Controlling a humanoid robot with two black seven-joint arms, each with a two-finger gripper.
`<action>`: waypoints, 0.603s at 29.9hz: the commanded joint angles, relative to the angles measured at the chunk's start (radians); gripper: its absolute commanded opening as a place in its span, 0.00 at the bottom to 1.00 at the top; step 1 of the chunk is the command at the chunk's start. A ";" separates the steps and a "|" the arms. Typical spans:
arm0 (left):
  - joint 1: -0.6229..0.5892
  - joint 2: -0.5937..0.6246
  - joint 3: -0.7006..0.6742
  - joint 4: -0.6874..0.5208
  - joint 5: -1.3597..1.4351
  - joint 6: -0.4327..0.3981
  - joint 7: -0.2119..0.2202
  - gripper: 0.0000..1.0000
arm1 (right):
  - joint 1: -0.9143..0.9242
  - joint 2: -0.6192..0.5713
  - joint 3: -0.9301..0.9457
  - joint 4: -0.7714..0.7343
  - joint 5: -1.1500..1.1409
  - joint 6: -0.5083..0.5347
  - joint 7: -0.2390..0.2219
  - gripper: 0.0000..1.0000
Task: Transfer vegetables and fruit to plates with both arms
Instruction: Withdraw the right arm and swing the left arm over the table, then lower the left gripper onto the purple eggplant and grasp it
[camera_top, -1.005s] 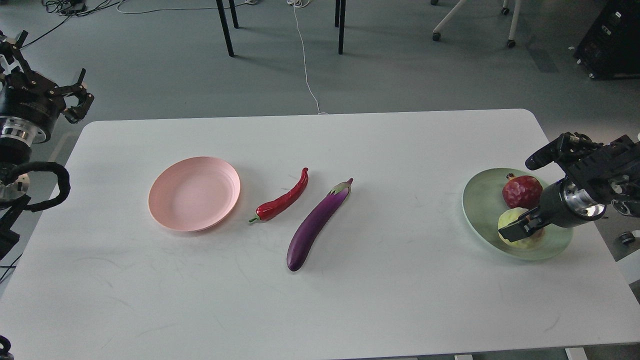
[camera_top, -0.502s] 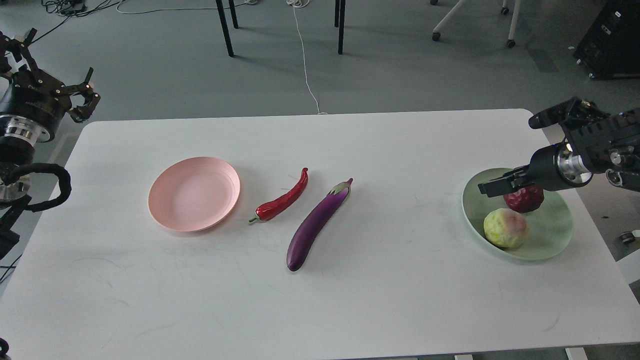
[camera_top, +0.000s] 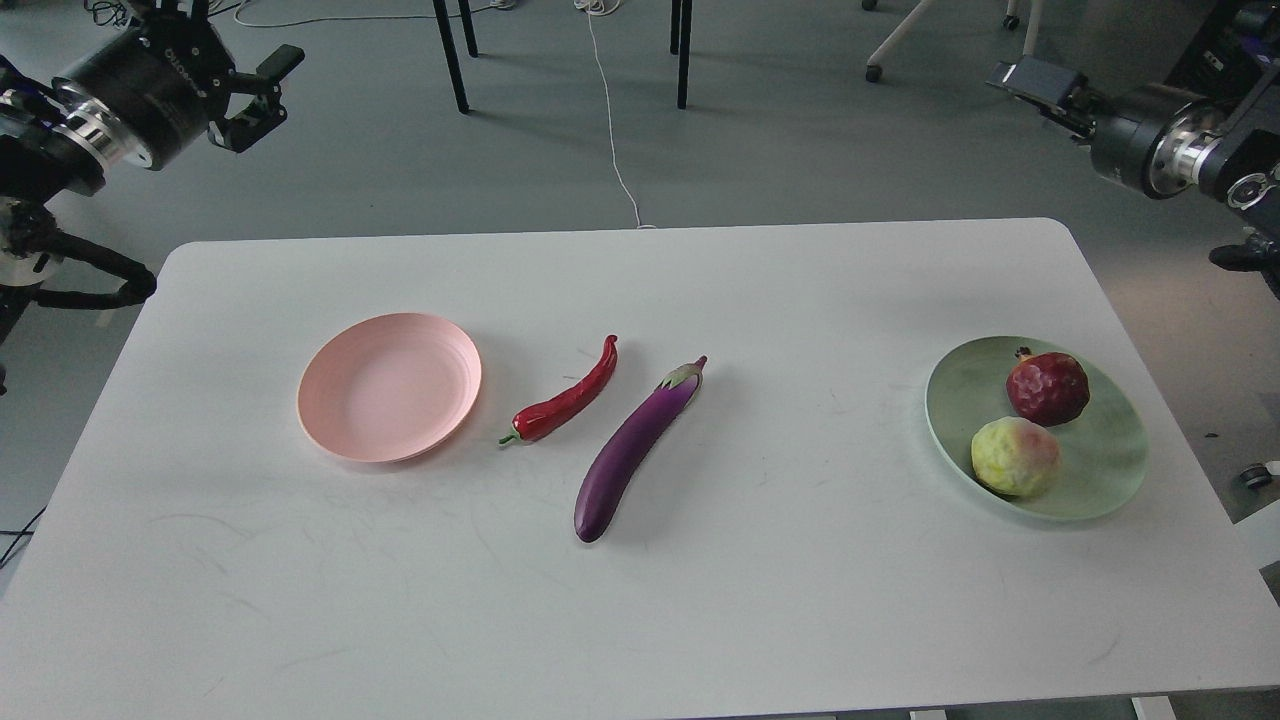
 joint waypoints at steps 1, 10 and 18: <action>0.004 -0.036 0.003 -0.121 0.272 -0.002 0.001 0.98 | -0.095 -0.007 0.153 -0.016 0.111 0.000 0.001 0.99; 0.021 -0.159 0.109 -0.241 0.843 0.005 -0.041 0.97 | -0.123 -0.032 0.289 -0.101 0.568 0.036 -0.007 0.99; 0.018 -0.218 0.322 -0.291 1.231 0.168 -0.042 0.94 | -0.214 -0.032 0.466 -0.148 0.828 0.232 -0.009 0.99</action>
